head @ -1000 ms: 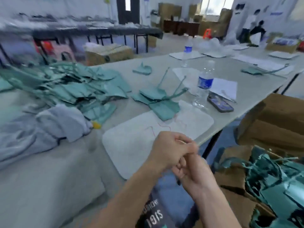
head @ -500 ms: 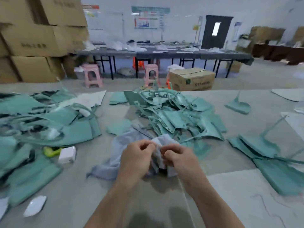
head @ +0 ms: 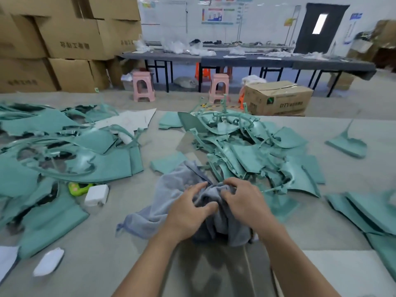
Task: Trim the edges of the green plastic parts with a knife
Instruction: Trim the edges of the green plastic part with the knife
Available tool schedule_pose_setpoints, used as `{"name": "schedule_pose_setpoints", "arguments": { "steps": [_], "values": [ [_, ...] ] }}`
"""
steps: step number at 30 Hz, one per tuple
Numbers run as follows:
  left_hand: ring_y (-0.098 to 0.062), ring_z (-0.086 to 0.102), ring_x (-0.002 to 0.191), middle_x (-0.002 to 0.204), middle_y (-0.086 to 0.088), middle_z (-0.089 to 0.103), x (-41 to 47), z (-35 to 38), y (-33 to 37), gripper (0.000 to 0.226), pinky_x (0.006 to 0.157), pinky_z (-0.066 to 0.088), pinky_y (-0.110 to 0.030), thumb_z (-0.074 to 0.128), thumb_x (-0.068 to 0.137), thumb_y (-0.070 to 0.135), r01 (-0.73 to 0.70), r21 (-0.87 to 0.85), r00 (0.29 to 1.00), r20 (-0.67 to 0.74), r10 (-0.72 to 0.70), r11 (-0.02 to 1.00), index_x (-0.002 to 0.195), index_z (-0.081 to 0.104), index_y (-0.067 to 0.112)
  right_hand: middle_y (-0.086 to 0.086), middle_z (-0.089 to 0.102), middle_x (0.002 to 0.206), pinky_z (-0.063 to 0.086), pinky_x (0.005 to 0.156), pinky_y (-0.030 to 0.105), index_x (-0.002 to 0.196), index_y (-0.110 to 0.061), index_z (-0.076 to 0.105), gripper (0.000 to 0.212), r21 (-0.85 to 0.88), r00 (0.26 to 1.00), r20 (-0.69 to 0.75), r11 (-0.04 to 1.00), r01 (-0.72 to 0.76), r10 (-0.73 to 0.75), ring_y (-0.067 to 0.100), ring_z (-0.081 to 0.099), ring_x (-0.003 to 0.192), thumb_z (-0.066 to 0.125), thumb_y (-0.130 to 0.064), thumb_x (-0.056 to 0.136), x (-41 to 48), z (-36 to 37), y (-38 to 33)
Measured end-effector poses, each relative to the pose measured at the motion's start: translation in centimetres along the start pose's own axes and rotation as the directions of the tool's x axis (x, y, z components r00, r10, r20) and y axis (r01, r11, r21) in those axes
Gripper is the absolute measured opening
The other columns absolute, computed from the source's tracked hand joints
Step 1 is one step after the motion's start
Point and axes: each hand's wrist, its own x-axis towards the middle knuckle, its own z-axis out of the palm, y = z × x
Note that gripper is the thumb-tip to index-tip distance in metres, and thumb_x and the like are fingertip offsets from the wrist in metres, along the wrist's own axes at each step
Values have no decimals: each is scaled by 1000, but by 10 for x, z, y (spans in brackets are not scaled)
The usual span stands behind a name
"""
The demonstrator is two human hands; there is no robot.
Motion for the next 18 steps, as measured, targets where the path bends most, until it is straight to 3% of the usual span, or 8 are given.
{"name": "schedule_pose_setpoints", "arguments": {
  "steps": [2, 4, 6, 9, 12, 14, 16, 18],
  "values": [
    [16, 52, 104, 118, 24, 60, 3, 15, -1, 75, 84, 39, 0, 67, 64, 64, -20, 15, 1000, 21, 20, 1000, 136, 50, 50, -7, 74, 93, 51, 81, 36, 96, -28, 72, 17, 92, 995, -101, 995, 25, -16, 21, 65, 91, 56, -33, 94, 8, -6, -1],
    [15, 57, 97, 108, 30, 65, 8, 31, -3, 52, 75, 40, -1, 67, 69, 55, -43, -3, 999, 25, 43, 999, 120, 55, 57, -8, 72, 86, 54, 79, 37, 90, -26, 73, 22, 147, 987, -159, 987, 61, -37, 17, 64, 84, 51, -26, 95, 20, -10, -3],
    [-2, 61, 100, 107, 24, 67, 11, 41, -1, 35, 84, 49, -19, 65, 74, 43, -84, 23, 996, 22, 83, 996, 107, 60, 53, -4, 72, 96, 54, 83, 36, 102, -24, 73, 26, 122, 994, -89, 990, 69, -59, 19, 64, 91, 49, -16, 96, 34, -8, -12],
    [-14, 59, 107, 115, 10, 67, 15, 45, 0, 38, 94, 49, -39, 58, 74, 42, -155, 86, 988, 30, 153, 984, 110, 67, 35, 6, 68, 102, 47, 73, 37, 107, -17, 64, 20, -113, 997, 42, 992, 62, -58, 27, 58, 90, 51, -11, 92, 58, 8, -22],
    [-13, 58, 106, 109, 16, 62, 15, 45, -3, 31, 93, 48, -36, 53, 75, 48, -149, 119, 989, 37, 145, 982, 105, 59, 43, 5, 69, 110, 39, 72, 35, 101, -18, 59, 10, -413, 995, 92, 908, 72, -37, 29, 65, 101, 57, -16, 91, 72, 25, -27],
    [-8, 56, 108, 108, 22, 59, 14, 45, -7, 28, 94, 47, -34, 56, 78, 47, -138, 133, 990, 22, 136, 982, 106, 58, 44, 5, 70, 106, 38, 71, 35, 85, -19, 52, 9, -503, 995, 88, 860, 84, -46, 29, 67, 101, 55, -13, 91, 77, 28, -29],
    [-6, 54, 117, 122, 21, 60, 14, 44, -12, 42, 101, 45, -33, 57, 79, 47, -142, 125, 990, 29, 139, 982, 121, 61, 39, 4, 69, 94, 40, 69, 34, 77, -19, 50, 18, -520, 997, 29, 851, 77, -73, 28, 68, 90, 53, -13, 93, 79, 20, -31],
    [-5, 51, 123, 129, 20, 59, 16, 43, -15, 48, 107, 41, -33, 56, 80, 49, -150, 135, 988, 44, 145, 979, 126, 61, 37, 1, 66, 77, 51, 68, 37, 81, -18, 58, 20, -428, 990, -67, 900, 84, -124, 23, 66, 73, 52, -22, 100, 81, -1, -36]
  ]
}}
